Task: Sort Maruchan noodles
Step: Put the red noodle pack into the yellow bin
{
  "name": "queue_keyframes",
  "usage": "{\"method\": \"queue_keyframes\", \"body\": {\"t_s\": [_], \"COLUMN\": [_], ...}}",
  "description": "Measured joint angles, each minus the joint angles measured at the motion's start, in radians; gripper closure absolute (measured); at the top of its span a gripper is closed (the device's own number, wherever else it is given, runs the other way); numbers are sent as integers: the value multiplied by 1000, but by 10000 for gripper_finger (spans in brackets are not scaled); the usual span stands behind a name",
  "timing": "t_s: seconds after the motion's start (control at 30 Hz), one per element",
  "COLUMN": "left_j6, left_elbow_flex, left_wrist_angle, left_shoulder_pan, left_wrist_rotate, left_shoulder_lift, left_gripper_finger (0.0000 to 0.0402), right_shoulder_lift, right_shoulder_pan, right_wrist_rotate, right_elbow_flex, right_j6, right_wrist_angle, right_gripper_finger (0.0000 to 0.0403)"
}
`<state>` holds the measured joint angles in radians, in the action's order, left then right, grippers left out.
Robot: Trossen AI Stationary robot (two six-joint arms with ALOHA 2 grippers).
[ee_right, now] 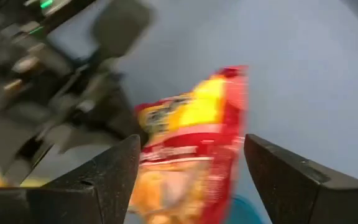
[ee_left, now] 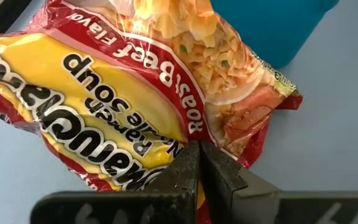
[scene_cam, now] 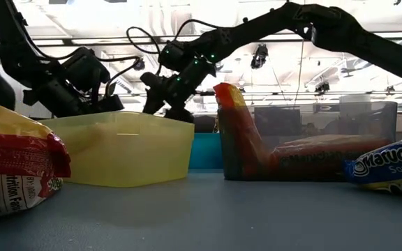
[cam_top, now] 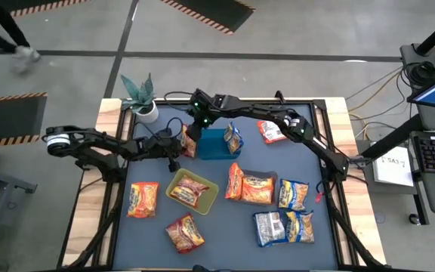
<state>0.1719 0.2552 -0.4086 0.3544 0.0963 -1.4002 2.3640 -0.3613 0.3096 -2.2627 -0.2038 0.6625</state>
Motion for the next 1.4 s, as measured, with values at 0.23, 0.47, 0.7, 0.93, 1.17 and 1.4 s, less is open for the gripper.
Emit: {"method": "queue_keyframes", "body": {"t_s": [0.23,0.47,0.7,0.93,1.17,1.4], "left_j6": [0,0,-1,-1,-5,-8], "left_elbow_flex": [-1,-1,-1,-2,-3,-3], "left_wrist_angle": [-15,-17,-18,-23,-33,-44], "left_shoulder_pan": [1,1,1,1,1,1], "left_wrist_rotate": [23,25,27,27,26,26], "left_shoulder_lift": [3,3,3,0,0,0], "left_gripper_finger": [402,402,402,402,402,402], "right_shoulder_lift": [1,8,55,57,57,57], "right_shoulder_pan": [26,29,34,33,32,32], "right_wrist_rotate": [-11,-109,-86,-58,23,28], "right_elbow_flex": [4,7,9,4,-1,-2], "right_j6": [65,64,50,56,30,13], "right_wrist_angle": [-2,-15,-33,-31,-47,-51], "right_gripper_finger": [129,141,144,170,217,286]}}
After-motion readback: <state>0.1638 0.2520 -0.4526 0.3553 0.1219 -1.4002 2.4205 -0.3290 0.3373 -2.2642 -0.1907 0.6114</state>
